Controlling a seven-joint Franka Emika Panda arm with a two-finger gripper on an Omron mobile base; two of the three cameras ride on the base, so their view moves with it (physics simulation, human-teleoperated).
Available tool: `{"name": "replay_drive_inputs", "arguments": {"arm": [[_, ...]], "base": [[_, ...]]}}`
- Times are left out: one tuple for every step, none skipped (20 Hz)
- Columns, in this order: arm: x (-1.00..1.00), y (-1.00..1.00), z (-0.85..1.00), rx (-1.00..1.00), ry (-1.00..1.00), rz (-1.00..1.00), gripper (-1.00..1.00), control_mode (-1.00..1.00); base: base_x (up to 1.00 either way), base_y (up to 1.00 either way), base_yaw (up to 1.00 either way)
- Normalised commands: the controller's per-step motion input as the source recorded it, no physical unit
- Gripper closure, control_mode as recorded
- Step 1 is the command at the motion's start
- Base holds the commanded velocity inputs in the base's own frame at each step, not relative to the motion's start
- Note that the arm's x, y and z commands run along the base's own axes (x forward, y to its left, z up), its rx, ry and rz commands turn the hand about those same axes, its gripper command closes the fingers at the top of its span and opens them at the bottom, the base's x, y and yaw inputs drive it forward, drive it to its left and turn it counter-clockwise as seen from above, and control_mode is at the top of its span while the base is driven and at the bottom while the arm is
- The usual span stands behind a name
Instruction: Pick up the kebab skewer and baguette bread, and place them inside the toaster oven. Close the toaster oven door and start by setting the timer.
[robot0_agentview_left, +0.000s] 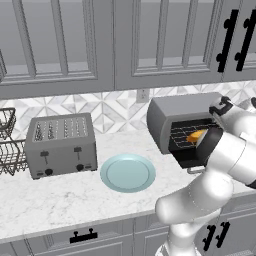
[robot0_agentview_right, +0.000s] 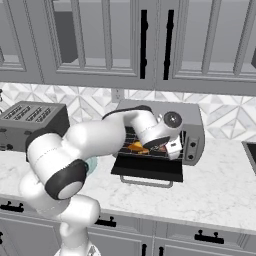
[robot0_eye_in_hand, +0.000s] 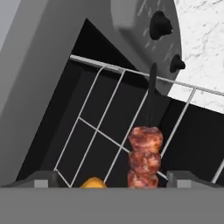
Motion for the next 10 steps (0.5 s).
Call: {"name": "replay_drive_inputs", "arguments": {"arm": [[-0.21,-0.09,0.21,-0.03,0.02,0.00,-1.00,-1.00],[-0.27,-0.15,0.20,-0.02,0.02,0.00,-1.00,-1.00],[-0.37,-0.26,0.16,-0.02,0.02,0.00,-1.00,-1.00],[-0.54,-0.34,0.12,-0.03,0.03,0.00,-1.00,-1.00],[-0.62,-0.42,0.00,-0.01,0.01,0.00,-1.00,-1.00],[-0.67,-0.51,0.00,-0.01,0.00,0.00,-1.00,-1.00],[-0.66,-0.49,0.00,-0.02,0.00,0.00,-1.00,-1.00],[-0.58,-0.37,0.00,-0.04,0.00,0.00,-1.00,-1.00],[-0.49,-0.29,0.00,-0.05,0.00,0.00,-1.00,-1.00],[-0.36,-0.13,0.00,-0.06,0.00,0.00,-1.00,-1.00]], "base": [[0.00,0.00,0.00],[0.00,0.00,0.00],[0.00,0.00,0.00],[0.00,0.00,0.00],[0.00,0.00,0.00],[0.00,0.00,0.00],[0.00,0.00,0.00],[0.00,0.00,0.00],[0.00,0.00,0.00],[0.00,0.00,0.00]]}}
